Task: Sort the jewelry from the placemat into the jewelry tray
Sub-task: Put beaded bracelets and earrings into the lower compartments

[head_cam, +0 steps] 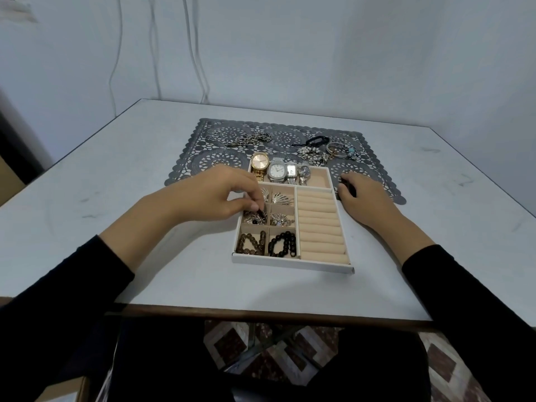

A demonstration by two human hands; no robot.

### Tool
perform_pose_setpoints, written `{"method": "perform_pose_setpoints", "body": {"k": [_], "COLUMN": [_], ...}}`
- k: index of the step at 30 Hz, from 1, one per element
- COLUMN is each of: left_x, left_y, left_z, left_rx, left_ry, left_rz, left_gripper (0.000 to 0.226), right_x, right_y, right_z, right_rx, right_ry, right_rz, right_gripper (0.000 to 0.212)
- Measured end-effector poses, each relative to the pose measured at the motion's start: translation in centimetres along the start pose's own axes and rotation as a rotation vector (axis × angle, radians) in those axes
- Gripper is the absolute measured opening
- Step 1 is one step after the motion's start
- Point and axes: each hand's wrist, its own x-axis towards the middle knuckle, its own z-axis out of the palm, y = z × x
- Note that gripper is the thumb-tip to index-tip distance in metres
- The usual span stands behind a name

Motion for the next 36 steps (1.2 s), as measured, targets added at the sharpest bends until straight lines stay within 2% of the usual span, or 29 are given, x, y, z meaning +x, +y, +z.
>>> {"method": "perform_pose_setpoints", "body": {"k": [7, 18, 25, 28, 32, 36], "left_x": [0.9, 0.3, 0.3, 0.6, 1.9, 3.8], "left_y": [0.5, 0.2, -0.2, -1.3, -3.6, -5.7], "left_z": [0.2, -0.3, -1.2, -1.7, -1.7, -1.1], "left_rx": [0.081, 0.054, -0.174, -0.300, -0.211, -0.143], "left_ry": [-0.096, -0.049, 0.109, 0.192, 0.337, 0.387], "left_rz": [0.025, -0.011, -0.112, -0.200, -0.274, -0.353], "left_gripper": [0.012, 0.014, 0.020, 0.017, 0.014, 0.022], "right_x": [0.0, -0.1, 0.2, 0.6, 1.6, 3.3], "right_y": [0.0, -0.1, 0.1, 0.2, 0.6, 0.7], "right_z": [-0.1, -0.1, -0.5, -0.8, -1.3, -1.3], "right_rx": [-0.011, 0.004, 0.024, 0.056, 0.085, 0.154], "right_ry": [0.000, -0.002, -0.034, -0.006, 0.105, 0.188], "right_rz": [0.002, 0.012, 0.031, 0.054, 0.051, 0.025], "right_gripper": [0.037, 0.036, 0.039, 0.033, 0.030, 0.027]}}
